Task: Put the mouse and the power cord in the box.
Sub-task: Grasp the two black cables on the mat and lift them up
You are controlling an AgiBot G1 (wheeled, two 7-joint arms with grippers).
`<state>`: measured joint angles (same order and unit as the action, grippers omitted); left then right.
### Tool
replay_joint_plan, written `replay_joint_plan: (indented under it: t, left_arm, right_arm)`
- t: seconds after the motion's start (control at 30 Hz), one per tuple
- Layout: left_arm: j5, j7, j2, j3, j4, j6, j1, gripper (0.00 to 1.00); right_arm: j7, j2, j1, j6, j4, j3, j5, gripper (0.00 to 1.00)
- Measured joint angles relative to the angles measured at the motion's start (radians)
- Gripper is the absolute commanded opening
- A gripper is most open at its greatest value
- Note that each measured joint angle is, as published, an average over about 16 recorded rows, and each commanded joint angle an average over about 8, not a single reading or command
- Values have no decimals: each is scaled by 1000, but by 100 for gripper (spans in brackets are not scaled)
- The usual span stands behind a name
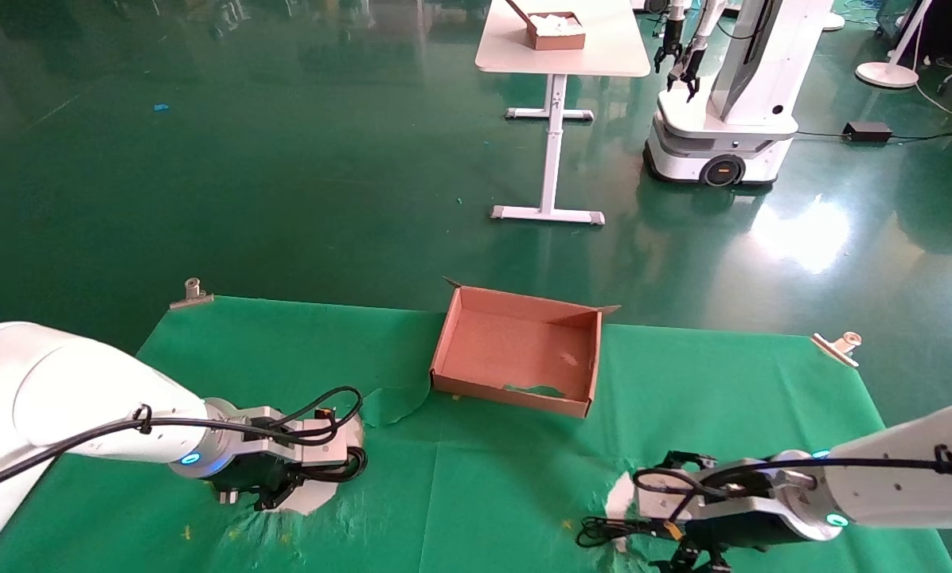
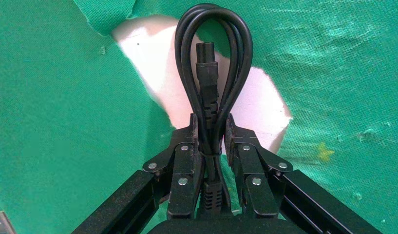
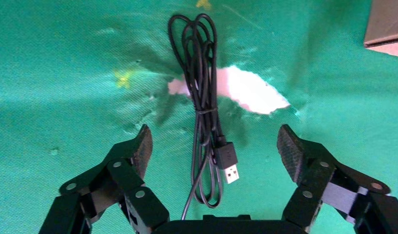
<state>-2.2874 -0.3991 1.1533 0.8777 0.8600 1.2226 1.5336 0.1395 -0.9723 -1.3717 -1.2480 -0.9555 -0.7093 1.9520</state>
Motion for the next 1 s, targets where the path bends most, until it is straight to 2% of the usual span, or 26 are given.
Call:
replay_joint_plan:
  t: [0.17,0.2,0.23,1.0]
  left_arm:
    - [0,0,0,0,0,0,0,0]
    - [0,0,0,0,0,0,0,0]
    - [0,0,0,0,0,0,0,0]
    - [0,0,0,0,0,0,0,0]
  right_arm:
    - [5,0,1,3,-3,-1,5,17]
    - [6,0,1,3,-4,-1,6,6]
    - [7,0,2,3,-5,-2,7,2]
    - [-4,-1,2,-2,-6,-7,11,0]
